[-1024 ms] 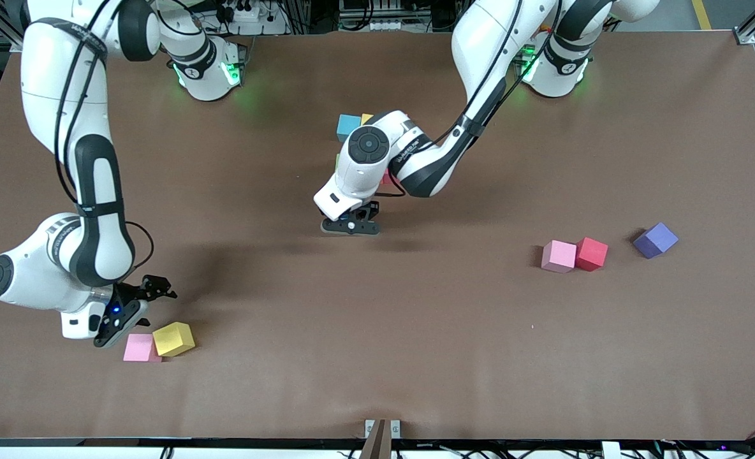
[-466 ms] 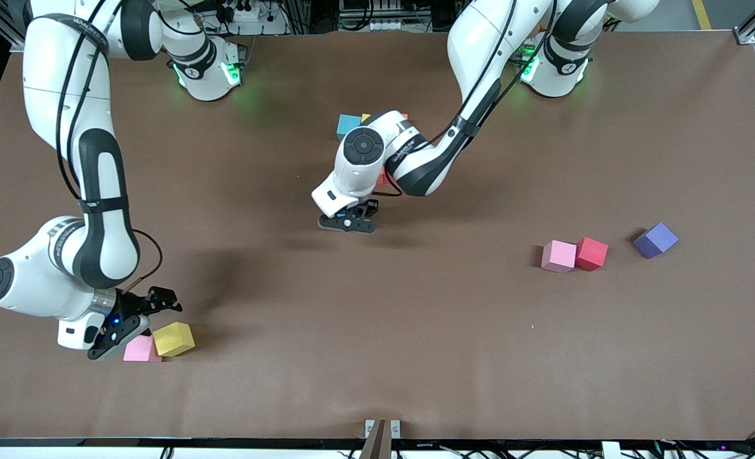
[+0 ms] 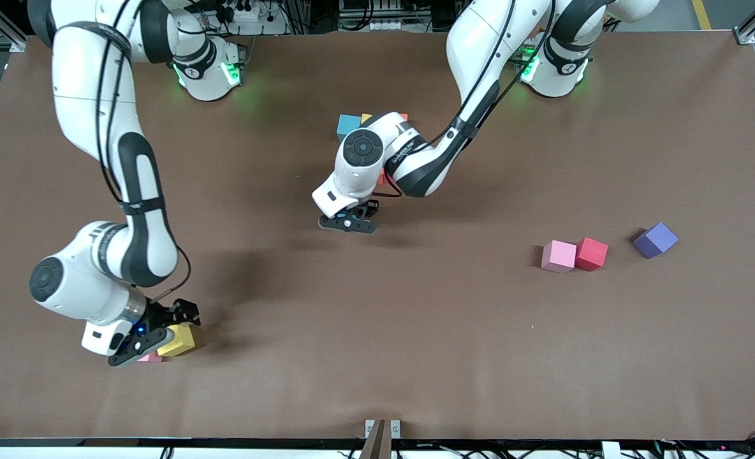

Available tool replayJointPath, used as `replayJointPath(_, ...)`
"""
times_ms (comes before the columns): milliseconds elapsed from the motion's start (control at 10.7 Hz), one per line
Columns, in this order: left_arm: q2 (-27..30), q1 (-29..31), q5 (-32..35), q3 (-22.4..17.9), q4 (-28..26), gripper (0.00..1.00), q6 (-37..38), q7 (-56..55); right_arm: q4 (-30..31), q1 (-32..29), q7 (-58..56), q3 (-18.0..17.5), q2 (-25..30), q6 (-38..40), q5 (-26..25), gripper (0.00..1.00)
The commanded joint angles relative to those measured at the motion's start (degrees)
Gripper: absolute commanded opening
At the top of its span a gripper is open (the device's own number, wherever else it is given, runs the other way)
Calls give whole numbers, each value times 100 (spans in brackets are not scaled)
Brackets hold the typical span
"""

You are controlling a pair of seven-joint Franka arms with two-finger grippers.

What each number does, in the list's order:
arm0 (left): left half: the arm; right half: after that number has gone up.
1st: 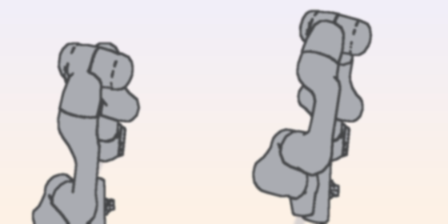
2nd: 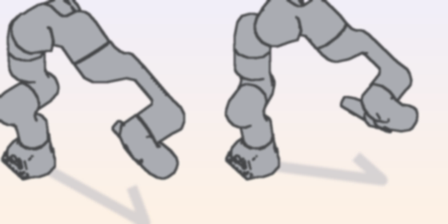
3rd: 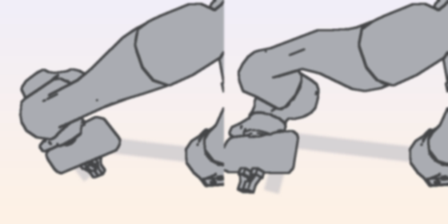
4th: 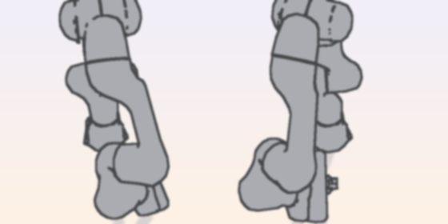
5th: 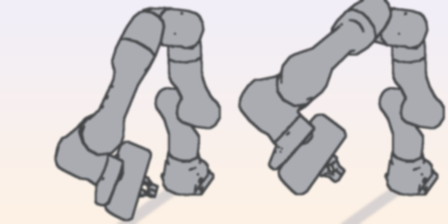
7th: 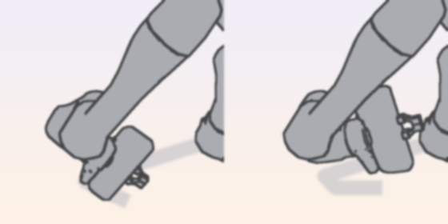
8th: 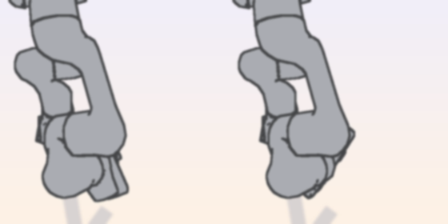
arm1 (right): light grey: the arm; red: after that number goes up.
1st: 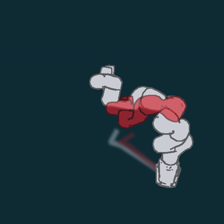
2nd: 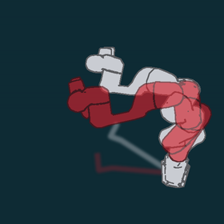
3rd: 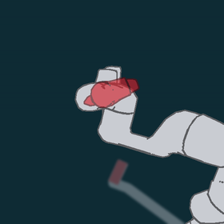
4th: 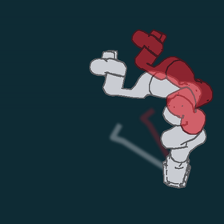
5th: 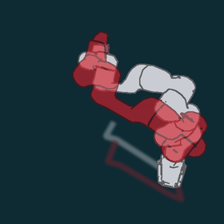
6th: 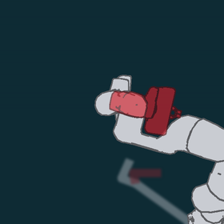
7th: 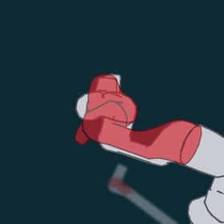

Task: Form number 2 with 11 blocks
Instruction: 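Bring the cyan cube over the row while the right gripper reaches the yellow cube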

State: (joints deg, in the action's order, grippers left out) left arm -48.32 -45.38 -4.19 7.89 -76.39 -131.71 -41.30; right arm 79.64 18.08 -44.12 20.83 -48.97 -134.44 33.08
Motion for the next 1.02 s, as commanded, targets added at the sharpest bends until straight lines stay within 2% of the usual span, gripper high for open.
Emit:
replayJointPath(0, -64, -85, -161, -86, 151, 9, 67, 254, -448, -7, 175, 0, -375, -372, -117, 100)
replayJointPath(466, -152, -94, -161, -77, 168, 9, 5, 263, -800, -138, 254, 8, -552, -364, -276, 100)
replayJointPath(931, -231, -164, -170, -85, 212, 9, -127, 254, -643, -226, 641, -9, -587, -346, -206, 100)
